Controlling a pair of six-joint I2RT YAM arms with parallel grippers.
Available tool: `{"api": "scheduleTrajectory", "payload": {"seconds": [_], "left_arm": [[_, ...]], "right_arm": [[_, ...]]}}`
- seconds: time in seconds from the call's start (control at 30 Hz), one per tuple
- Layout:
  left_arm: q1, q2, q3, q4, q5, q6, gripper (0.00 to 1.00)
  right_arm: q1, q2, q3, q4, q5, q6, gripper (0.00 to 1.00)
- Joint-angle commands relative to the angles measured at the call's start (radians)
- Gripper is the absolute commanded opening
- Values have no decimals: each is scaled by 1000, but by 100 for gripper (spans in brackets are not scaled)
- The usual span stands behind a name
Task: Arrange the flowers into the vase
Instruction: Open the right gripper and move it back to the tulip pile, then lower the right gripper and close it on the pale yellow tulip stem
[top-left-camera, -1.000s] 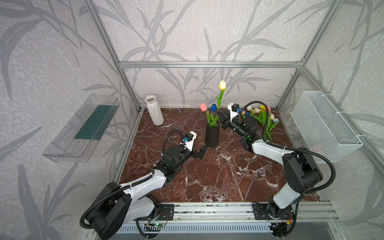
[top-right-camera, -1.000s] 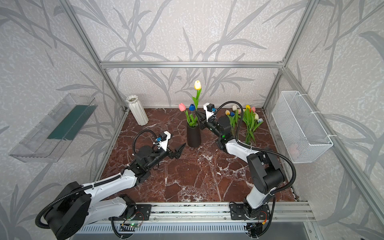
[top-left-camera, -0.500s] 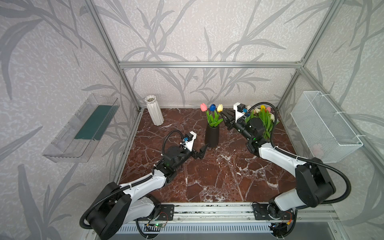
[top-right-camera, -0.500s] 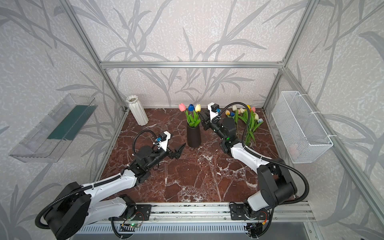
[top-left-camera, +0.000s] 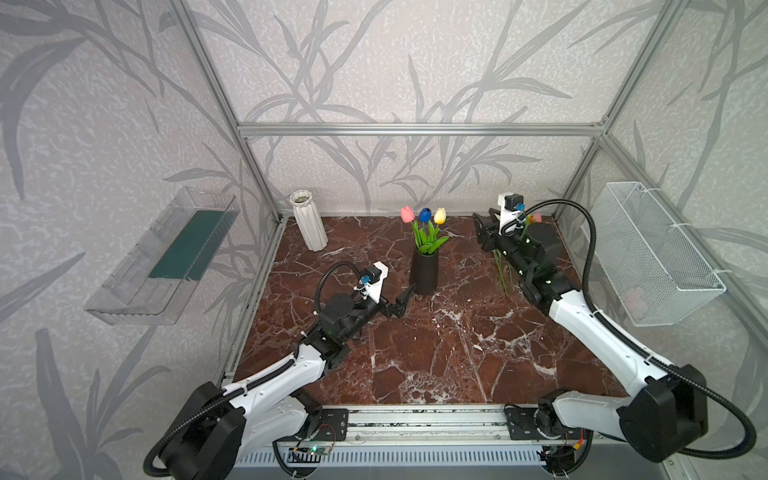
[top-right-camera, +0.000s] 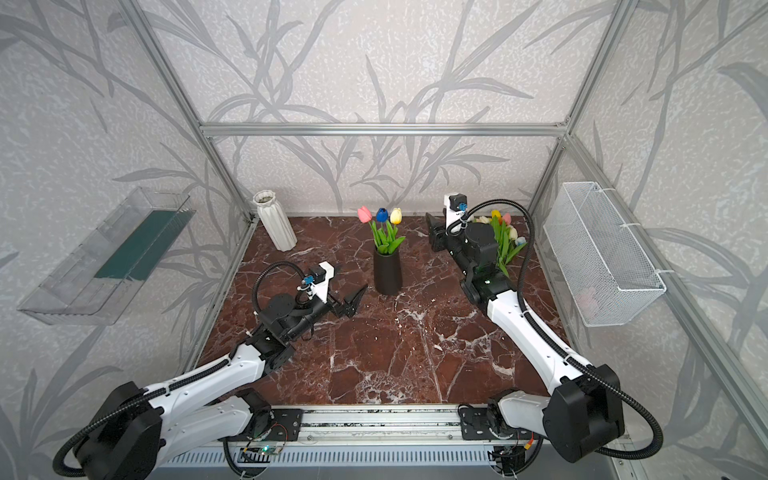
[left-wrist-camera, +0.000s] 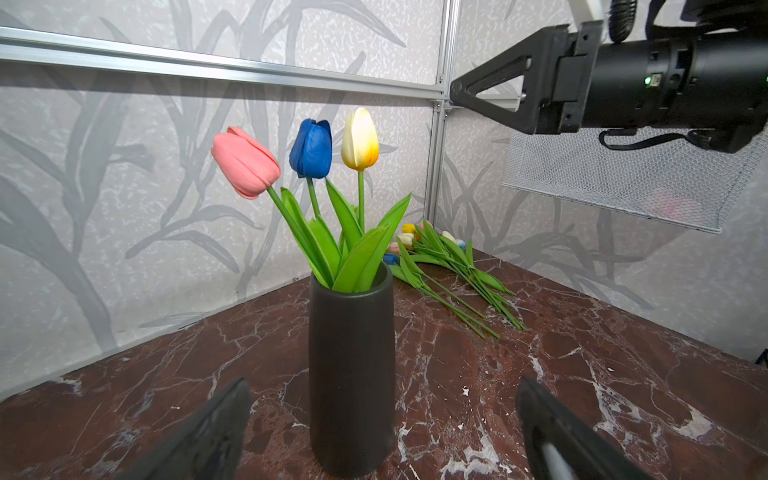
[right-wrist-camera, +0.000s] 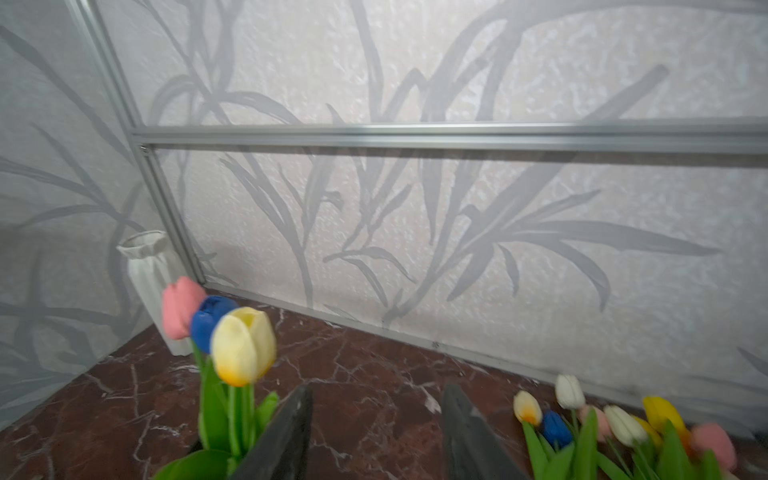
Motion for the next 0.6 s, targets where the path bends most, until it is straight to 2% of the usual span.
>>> {"api": "scheduleTrajectory", "payload": {"seconds": [0.0, 0.1, 0.2, 0.4, 0.57], "left_arm": [[0, 36, 13, -7, 0, 16, 100], [-1, 76, 16, 15, 36, -7, 99], [-2, 105, 26, 16, 59, -13, 100], [-3, 132, 49, -13, 66, -4, 100], [-2, 156, 54, -13, 73, -10, 99]], "right_arm": [[-108, 87, 49, -344, 25, 92, 49], [-214, 175, 77, -442, -26, 126, 46], [-272, 297, 156, -556, -32, 89, 41], [-279, 558, 387, -783, -18, -33, 36], [-277, 744, 570, -899, -46, -68, 33]]}}
